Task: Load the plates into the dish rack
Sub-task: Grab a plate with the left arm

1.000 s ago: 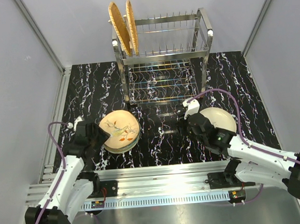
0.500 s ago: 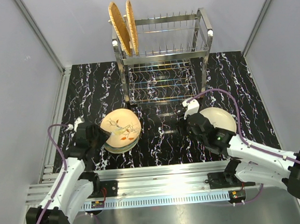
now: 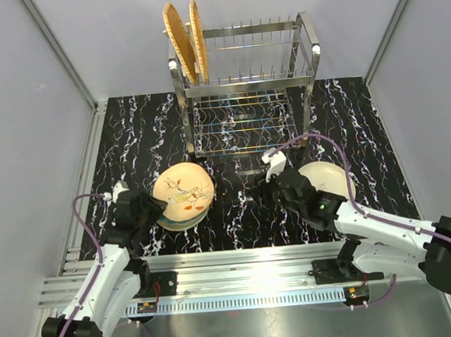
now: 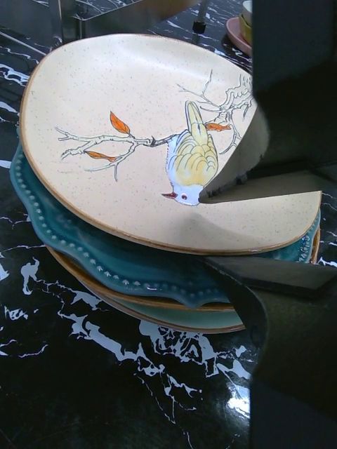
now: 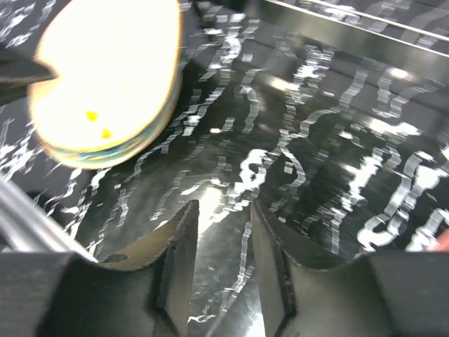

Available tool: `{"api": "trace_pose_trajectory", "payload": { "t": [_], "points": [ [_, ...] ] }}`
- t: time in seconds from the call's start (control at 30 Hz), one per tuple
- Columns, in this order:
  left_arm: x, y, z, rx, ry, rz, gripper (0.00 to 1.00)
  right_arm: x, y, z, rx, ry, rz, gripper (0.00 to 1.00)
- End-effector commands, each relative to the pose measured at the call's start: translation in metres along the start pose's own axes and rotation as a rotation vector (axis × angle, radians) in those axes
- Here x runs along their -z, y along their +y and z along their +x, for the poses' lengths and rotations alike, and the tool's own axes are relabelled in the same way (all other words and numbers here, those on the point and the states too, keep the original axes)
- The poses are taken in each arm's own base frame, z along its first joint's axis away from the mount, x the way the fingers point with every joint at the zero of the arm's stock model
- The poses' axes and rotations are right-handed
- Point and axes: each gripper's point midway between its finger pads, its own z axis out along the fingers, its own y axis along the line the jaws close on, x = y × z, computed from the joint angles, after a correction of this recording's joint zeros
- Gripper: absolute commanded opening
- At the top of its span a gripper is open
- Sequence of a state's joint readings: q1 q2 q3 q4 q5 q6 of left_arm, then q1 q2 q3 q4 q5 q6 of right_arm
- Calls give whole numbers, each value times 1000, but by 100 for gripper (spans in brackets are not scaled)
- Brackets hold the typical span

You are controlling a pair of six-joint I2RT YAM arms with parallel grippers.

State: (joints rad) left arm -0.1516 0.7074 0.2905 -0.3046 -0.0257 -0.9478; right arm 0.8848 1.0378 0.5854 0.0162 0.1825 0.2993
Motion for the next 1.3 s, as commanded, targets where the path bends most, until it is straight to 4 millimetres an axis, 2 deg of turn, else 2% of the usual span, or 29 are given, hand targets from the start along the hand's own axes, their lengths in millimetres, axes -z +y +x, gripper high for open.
{"api": "trace_pose_trajectory", "payload": {
  "t": [0.0,0.13,0.17,0.23,0.3,0.33,0.4,0.43,0.47,0.53,0.6,0.63,0.67,0.73,0.77,0.97,1.2,1.27],
  "points": [
    [-2,23,11,-18,24,-73,38,-5,44,-29,78,-75,-172,45],
    [-6,28,14,-15,29,-82,38,-16,60,-33,130,-78,-204,47],
    [-7,29,15,-17,29,-85,38,-22,61,-29,136,-67,-198,45],
    [-10,32,18,-14,34,-90,38,-28,63,-38,121,-92,-183,40],
    [-12,32,20,-12,41,-87,39,-42,54,-36,108,-83,-111,33],
    [-12,32,20,-10,41,-87,39,-46,57,-44,92,-92,-106,32],
    [-13,31,19,-9,39,-83,39,-61,59,-36,84,-52,-96,31],
    [-13,31,19,-13,43,-86,39,-65,67,-44,78,-57,-112,32],
    [-13,30,19,-13,41,-81,39,-74,68,-35,72,-27,-115,32],
    [-12,28,17,-16,38,-80,39,-83,77,-42,36,-40,-132,33],
    [-12,28,16,-21,35,-80,39,-97,73,-28,31,9,-96,36],
    [-12,29,16,-21,35,-82,39,-102,76,-35,18,5,-86,39],
    [-12,30,16,-20,32,-86,40,-111,72,-25,18,38,-67,40],
    [-13,32,17,-25,34,-90,40,-118,73,-23,3,52,-52,42],
    [-13,32,17,-27,32,-90,40,-123,72,-16,2,72,-42,43],
    [-13,32,16,-39,30,-86,43,-140,65,2,-27,129,15,43],
    [-15,25,14,-37,25,-59,45,-145,61,13,-45,152,41,29],
    [-15,25,15,-37,32,-59,45,-145,60,17,-46,162,43,22]
  ]
}}
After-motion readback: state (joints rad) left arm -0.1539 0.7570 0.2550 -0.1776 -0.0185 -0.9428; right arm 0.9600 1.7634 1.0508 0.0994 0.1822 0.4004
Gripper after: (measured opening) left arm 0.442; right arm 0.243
